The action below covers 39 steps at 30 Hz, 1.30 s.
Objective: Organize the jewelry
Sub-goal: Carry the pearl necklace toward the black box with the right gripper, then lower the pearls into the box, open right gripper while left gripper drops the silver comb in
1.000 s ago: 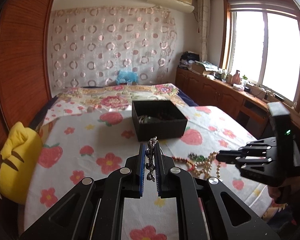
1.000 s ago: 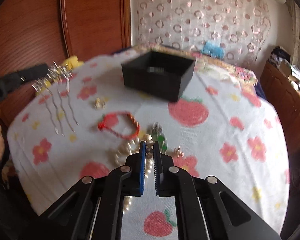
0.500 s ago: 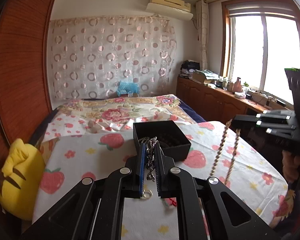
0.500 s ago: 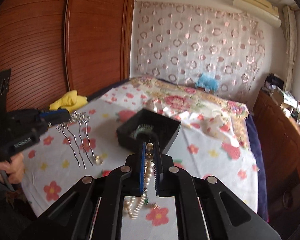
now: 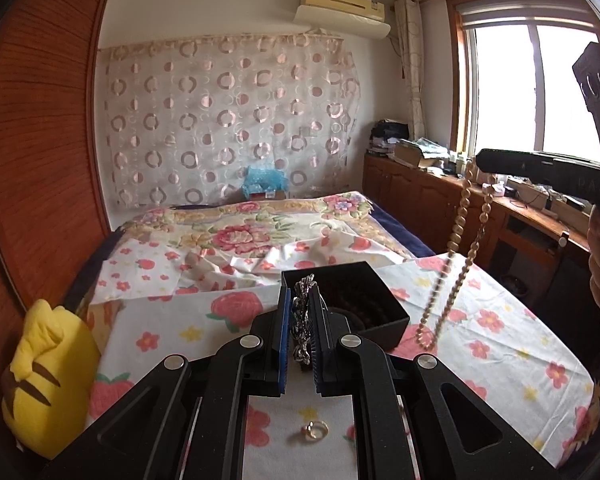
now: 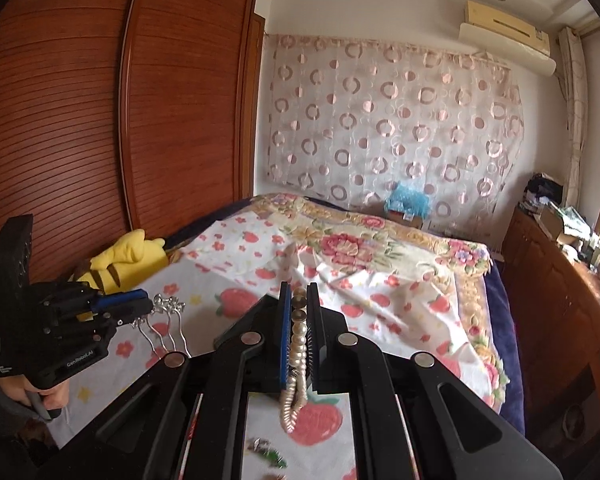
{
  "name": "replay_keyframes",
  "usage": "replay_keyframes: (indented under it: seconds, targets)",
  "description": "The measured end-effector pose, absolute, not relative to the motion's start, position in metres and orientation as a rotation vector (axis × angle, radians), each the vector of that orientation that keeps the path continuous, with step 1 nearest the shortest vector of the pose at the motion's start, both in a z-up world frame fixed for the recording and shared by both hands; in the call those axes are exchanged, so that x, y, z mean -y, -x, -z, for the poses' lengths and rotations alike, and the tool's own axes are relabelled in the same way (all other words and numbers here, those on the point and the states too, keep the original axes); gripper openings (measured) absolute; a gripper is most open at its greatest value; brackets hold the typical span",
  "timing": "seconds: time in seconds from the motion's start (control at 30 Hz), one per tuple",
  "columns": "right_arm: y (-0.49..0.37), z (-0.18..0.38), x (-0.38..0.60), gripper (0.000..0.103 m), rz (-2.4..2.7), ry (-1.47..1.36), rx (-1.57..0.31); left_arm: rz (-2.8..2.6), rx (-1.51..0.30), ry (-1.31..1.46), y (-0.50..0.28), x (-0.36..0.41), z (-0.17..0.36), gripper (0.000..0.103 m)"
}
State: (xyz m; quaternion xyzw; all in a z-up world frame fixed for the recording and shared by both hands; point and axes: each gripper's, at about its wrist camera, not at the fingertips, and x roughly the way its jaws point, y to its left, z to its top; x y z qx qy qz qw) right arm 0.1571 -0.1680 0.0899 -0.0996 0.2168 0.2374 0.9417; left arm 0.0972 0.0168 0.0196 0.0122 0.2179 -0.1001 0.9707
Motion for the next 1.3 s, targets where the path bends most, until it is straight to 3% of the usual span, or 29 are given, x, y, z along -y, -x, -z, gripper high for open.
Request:
replay_keyframes:
  seconds: [0.6,1.3]
  targets:
    - [-0.216,-0.127,0.165,0.009,-0.537,0.182,-0.387,0.239,-0.449,-0.014,-0.176,-0.009,-0.03,0.008]
    - [-0.266,0.048,0.127,0.01,-0.636,0.175,-0.756,0.256,-0.573,-0.045,-0.238,0.004,0.014,0.008]
